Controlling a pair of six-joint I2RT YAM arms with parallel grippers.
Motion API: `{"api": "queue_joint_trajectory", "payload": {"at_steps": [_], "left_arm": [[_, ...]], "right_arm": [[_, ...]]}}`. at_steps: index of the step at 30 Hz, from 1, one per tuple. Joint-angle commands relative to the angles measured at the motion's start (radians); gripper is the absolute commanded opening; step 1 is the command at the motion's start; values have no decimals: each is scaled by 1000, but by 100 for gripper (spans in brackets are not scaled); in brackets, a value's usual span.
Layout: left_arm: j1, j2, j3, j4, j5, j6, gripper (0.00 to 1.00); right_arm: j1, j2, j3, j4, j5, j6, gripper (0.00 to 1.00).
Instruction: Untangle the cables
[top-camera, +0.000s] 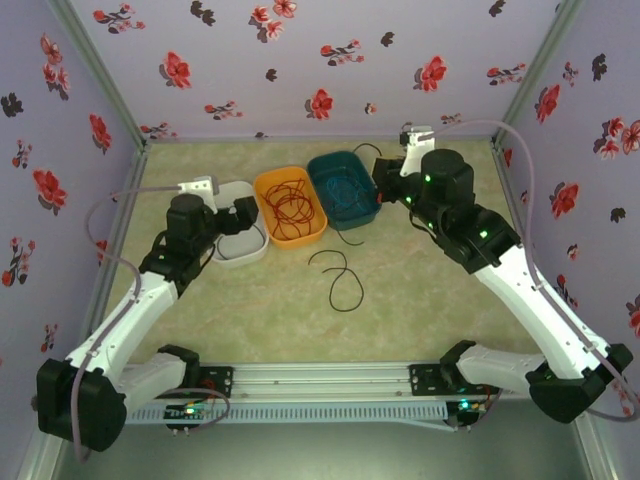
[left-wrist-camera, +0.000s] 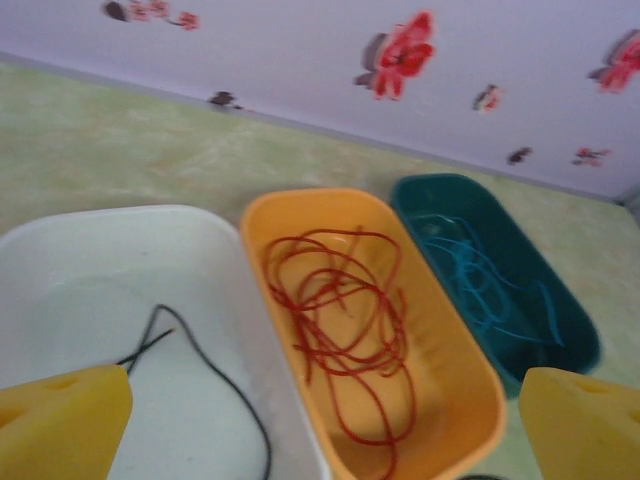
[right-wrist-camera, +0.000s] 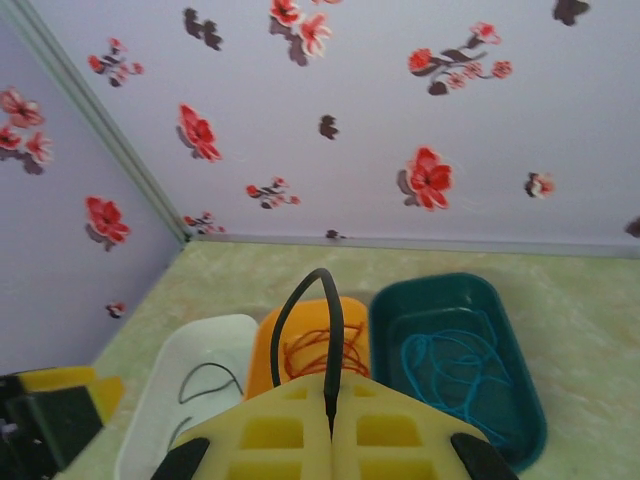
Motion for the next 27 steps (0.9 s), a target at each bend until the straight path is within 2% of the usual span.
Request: {"api": "queue_joint_trajectory", "payload": {"at_steps": [1,5,7,14,16,21,27], "left_arm": [[-8,-9,-7,126,172,64,100],[-48,-10,-3,164,301,156,100],[-91,-11,25,134,359,247,100],[-248,22,128,33,358,498,99],[-288,59,160,23,322,555,97],[-382,159,224,31,145,685,84],[-442,269,296,28,58,782,83]], "right_arm": [[-5,22,53,34,-85,5,0],[-5,49,85,33,-136,31,0],[-5,63,99,30,-161,45,0],[-8,86,123,17,-173,80,0],[-8,90,124,19,-176,91,0],[-12,99,126,21,-193,115,0],[-17,107,127,25,-204,133,0]]}}
